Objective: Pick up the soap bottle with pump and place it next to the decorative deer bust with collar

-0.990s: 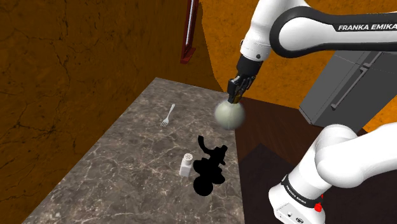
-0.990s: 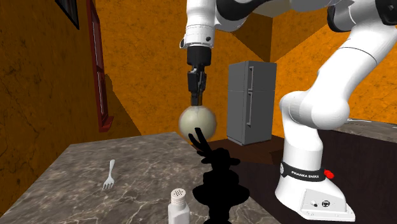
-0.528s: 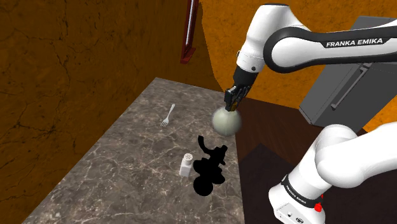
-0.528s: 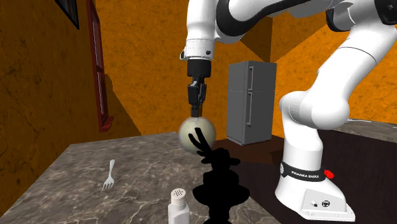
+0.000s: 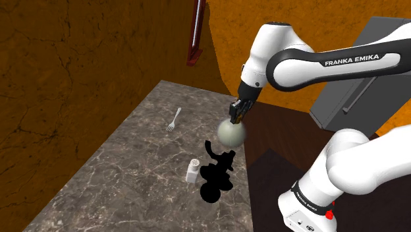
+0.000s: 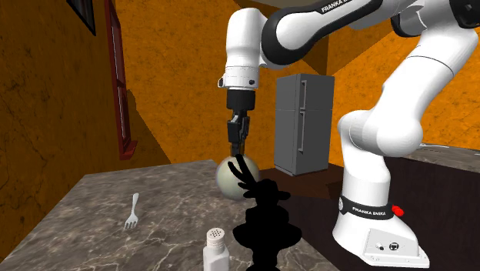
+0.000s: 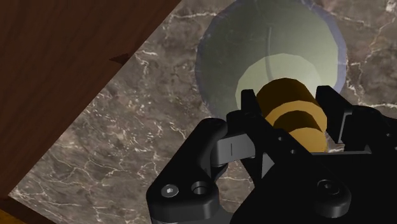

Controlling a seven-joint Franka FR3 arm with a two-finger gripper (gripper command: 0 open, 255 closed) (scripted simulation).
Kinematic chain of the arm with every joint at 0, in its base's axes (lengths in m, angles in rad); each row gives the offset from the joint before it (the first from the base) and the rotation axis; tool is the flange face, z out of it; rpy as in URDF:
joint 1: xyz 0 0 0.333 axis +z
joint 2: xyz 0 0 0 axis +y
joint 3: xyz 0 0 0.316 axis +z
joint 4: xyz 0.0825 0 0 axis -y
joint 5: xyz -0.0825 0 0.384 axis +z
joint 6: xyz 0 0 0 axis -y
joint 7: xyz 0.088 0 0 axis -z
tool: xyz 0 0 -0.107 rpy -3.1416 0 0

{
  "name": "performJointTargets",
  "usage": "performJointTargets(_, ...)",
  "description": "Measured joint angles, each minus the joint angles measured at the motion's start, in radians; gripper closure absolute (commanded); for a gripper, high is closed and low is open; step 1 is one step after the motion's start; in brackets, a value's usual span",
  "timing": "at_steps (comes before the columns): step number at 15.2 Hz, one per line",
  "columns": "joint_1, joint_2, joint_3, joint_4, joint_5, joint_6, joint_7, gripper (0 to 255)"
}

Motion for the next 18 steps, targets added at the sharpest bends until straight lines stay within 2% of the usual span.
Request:
performJointTargets(8,-0.001,0.046,0.007,-0.076,0.001,0.122,0.005,255)
performJointTargets(13,-0.002,0.053,0.008,-0.080,0.001,0.133,0.006,255)
performJointTargets(14,-0.002,0.053,0.008,-0.080,0.001,0.133,0.006,0)
performJointTargets(18,-0.002,0.053,0.008,-0.079,0.001,0.134,0.006,0)
